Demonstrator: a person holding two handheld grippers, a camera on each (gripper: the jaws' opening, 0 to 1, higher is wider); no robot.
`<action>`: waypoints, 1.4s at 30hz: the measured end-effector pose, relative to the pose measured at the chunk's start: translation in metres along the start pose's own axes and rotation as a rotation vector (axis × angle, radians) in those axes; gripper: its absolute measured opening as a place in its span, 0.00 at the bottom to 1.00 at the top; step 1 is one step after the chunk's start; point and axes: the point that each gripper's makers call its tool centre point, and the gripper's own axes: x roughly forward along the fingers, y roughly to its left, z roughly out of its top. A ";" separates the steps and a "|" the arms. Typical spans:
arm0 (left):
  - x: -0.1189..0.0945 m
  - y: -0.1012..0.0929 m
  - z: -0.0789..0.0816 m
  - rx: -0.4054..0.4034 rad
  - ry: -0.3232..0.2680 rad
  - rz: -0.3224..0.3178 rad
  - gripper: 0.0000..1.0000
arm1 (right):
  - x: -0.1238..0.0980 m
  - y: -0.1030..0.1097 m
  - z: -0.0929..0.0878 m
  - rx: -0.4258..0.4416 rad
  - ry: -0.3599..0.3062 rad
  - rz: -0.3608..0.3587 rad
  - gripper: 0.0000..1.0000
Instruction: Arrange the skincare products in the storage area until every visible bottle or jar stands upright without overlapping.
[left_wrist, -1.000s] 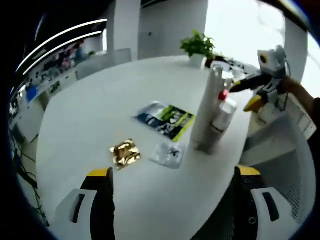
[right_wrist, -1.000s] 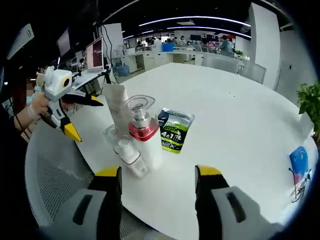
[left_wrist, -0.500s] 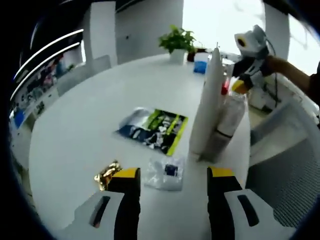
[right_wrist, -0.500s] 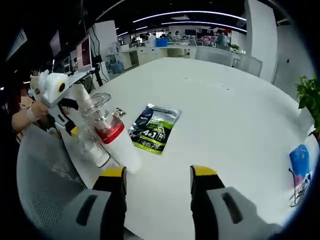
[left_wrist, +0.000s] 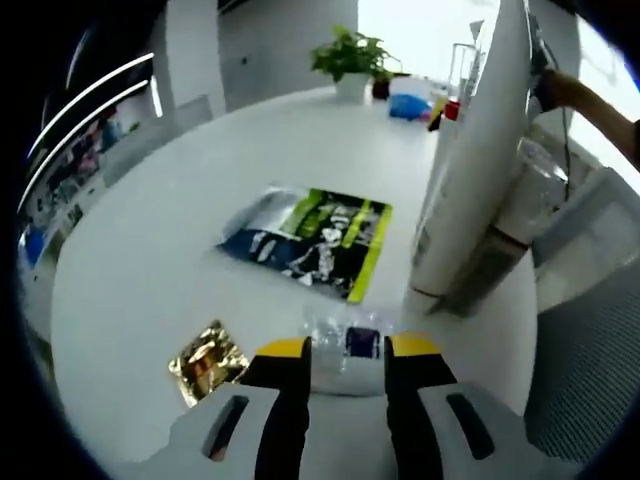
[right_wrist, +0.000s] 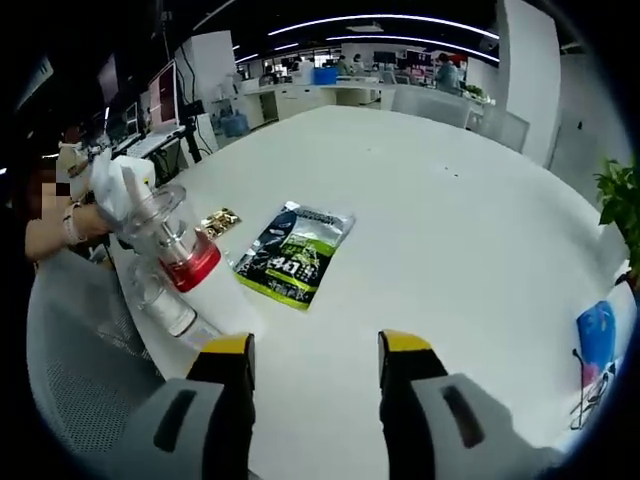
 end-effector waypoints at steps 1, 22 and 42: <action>0.000 0.002 -0.005 0.004 0.016 0.006 0.24 | 0.001 0.000 0.002 -0.006 0.003 0.000 0.50; -0.014 0.080 -0.016 -0.156 -0.016 0.093 0.25 | 0.040 -0.012 0.020 -0.033 0.045 0.037 0.47; -0.011 0.076 0.025 -0.184 -0.081 0.065 0.35 | 0.086 -0.012 0.030 -0.029 0.098 0.114 0.34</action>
